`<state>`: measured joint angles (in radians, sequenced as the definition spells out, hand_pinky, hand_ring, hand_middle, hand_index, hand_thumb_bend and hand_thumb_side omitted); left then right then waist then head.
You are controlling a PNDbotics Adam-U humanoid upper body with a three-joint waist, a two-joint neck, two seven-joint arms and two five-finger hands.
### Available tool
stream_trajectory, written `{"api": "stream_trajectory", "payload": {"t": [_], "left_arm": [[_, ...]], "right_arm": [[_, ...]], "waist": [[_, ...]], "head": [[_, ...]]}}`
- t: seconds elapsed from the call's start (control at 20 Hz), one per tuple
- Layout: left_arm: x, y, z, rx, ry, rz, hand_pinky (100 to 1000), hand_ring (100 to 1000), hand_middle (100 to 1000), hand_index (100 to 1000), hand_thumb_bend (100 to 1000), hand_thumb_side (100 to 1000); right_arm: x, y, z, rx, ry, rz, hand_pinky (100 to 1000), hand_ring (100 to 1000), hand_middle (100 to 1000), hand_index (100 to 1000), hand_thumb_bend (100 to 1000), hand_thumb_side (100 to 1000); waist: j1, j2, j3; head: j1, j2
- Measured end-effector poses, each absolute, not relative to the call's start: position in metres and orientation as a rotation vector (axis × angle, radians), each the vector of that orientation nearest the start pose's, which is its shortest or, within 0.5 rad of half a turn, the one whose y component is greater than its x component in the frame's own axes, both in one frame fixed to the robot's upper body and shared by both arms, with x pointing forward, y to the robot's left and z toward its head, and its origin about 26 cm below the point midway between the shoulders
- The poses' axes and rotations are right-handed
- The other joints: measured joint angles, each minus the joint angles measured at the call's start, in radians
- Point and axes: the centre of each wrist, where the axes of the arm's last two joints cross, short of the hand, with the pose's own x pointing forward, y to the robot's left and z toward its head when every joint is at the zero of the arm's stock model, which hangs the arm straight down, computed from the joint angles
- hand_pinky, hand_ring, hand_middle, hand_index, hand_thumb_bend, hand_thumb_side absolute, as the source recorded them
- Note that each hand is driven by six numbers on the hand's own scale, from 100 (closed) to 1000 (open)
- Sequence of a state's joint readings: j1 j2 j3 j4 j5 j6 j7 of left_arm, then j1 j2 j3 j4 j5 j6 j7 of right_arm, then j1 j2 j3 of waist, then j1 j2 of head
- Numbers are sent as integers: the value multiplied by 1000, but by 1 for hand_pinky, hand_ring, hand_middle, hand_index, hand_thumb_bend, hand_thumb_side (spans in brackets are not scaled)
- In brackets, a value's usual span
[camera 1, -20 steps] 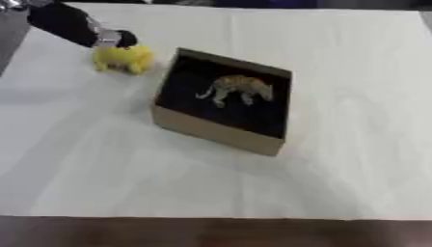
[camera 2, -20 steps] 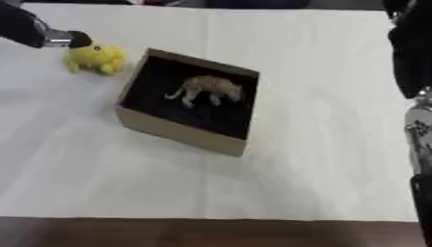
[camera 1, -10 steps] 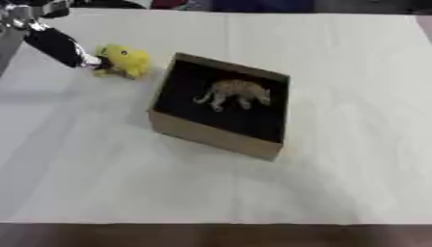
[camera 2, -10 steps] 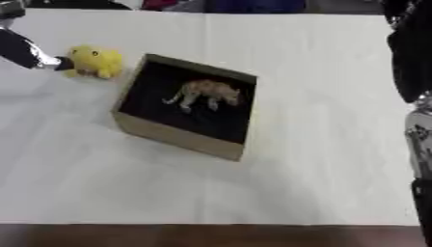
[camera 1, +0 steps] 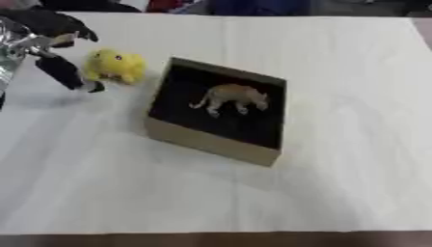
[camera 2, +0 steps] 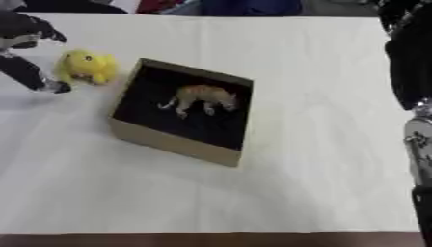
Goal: Pick up objects on the table and place them in the box.
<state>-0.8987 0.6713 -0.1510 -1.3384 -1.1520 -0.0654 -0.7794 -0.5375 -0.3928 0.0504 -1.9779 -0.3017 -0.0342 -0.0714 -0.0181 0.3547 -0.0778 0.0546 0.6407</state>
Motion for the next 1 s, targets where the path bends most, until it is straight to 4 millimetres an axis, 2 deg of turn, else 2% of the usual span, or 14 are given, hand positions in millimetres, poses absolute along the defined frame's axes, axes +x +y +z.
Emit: {"api": "stream_trajectory", "payload": {"t": [0.4,0.55,1.0], "left_arm": [[430,303,299,1329,-966,-1609,777,893,883,946,486,589],[430,301,302,1379,-971,-1609,766,883,875,939,387,563],[428,293,306,1474,-1040,-1620,757,879,881,940,377,552]], "right_arm": [[315,-233,267,210,-2468,313,969,826,638,955,100,987],[315,-232,267,213,-2465,319,970,826,637,955,100,990],[315,-232,268,215,-2465,324,972,826,632,956,100,995]], "waist": [[4,9,-3],[7,10,-1],[10,24,-13]], "head": [[1,-9],[1,-9],[1,-18]]}}
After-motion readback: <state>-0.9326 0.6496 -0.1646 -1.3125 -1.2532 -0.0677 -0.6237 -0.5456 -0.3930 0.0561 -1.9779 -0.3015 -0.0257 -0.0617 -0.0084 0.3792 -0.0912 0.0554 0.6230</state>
